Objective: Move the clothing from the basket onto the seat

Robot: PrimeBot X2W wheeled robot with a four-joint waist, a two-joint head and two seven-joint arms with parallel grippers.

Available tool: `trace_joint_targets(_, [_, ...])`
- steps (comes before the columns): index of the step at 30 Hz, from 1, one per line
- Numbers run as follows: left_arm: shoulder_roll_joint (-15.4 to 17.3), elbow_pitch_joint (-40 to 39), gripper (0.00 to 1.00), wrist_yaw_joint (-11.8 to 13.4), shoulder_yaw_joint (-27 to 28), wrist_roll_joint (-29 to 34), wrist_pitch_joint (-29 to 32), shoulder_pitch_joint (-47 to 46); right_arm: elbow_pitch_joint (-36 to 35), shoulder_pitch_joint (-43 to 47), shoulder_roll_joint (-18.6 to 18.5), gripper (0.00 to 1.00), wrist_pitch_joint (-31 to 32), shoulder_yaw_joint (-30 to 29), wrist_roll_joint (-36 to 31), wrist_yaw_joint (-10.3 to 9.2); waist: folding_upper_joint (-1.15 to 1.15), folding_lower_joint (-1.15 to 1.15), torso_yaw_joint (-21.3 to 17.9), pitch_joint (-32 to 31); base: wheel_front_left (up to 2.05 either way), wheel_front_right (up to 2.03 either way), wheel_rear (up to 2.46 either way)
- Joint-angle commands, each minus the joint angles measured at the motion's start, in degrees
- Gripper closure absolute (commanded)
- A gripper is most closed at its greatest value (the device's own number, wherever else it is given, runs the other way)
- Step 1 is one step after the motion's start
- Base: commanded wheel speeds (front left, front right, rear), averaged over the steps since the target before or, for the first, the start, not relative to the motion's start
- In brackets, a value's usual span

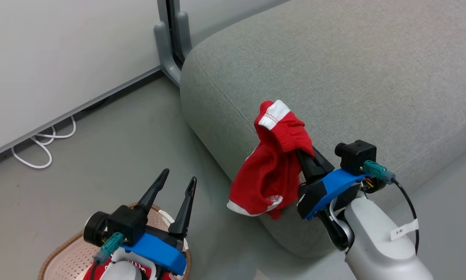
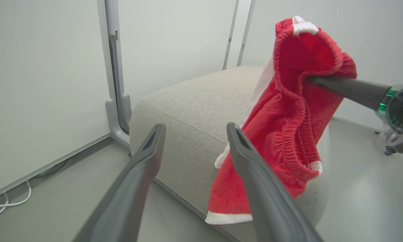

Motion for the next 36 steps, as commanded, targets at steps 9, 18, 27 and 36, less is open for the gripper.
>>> trace_joint_targets(9, [1.0, 1.2, 0.00, -0.1, -2.3, -0.9, -0.3, -2.8, -1.6, 2.1, 0.0, 1.00, -0.2, -1.5, -0.5, 0.02, 0.00, 0.00, -0.5, 1.1, 0.00, 0.00, 0.00])
trace_joint_targets(18, [1.3, 1.4, 0.00, -0.1, -1.3, -1.0, -0.3, -1.9, -1.5, 2.0, 0.0, 1.00, -0.2, -1.2, 0.1, 0.02, 0.00, 0.00, -0.3, 0.7, 0.00, 0.00, 0.00])
trace_joint_targets(27, [2.5, -0.5, 0.00, -0.1, -0.3, 0.4, -0.3, -2.2, -2.3, -5.1, 0.0, 1.00, -0.2, -4.4, 0.5, 0.02, 0.00, 0.00, -0.1, 4.4, 0.00, 0.00, 0.00])
trace_joint_targets(36, [4.5, -3.1, 0.00, -0.1, -1.6, 1.6, -0.3, -5.5, -0.7, -18.6, -2.9, 1.00, -0.2, -17.1, -3.9, 0.02, 0.00, 0.00, 2.4, 11.1, 0.00, 0.00, 0.00])
